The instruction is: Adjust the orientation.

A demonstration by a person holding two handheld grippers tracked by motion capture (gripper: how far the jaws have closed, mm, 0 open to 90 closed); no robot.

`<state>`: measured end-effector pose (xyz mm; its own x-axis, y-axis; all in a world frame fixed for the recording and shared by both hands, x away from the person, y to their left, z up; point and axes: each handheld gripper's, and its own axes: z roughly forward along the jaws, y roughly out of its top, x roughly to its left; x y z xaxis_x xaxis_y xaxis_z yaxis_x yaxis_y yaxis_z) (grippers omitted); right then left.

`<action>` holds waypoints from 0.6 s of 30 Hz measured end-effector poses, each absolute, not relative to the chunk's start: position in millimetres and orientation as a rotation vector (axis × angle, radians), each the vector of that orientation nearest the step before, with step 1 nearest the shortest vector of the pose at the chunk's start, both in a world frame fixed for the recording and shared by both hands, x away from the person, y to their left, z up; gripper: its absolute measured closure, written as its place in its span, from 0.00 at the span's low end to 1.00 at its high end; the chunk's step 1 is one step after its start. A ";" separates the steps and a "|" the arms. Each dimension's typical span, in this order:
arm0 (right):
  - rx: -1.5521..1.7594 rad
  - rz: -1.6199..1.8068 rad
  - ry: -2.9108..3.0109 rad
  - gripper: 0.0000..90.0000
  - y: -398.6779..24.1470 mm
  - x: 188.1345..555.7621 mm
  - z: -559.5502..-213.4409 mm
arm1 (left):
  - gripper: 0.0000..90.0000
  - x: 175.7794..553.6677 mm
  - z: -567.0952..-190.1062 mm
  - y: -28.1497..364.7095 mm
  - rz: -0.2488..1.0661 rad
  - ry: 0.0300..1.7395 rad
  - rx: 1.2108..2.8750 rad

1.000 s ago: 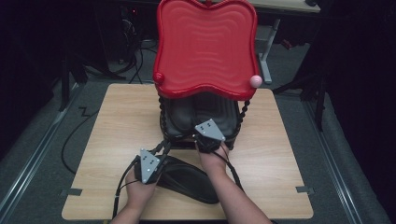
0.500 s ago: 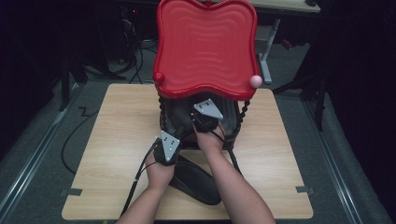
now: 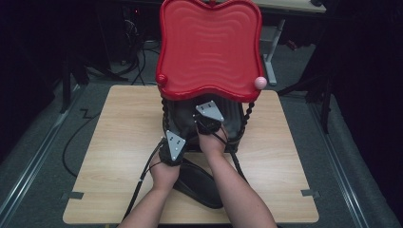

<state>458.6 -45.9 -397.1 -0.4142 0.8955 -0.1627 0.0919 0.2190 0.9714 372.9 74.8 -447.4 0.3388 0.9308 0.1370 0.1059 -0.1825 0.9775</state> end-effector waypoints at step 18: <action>0.933 1.359 1.690 0.73 -75.0 426.7 -395.2 | 0.89 350.1 -432.2 85.7 1.042 0.895 1.505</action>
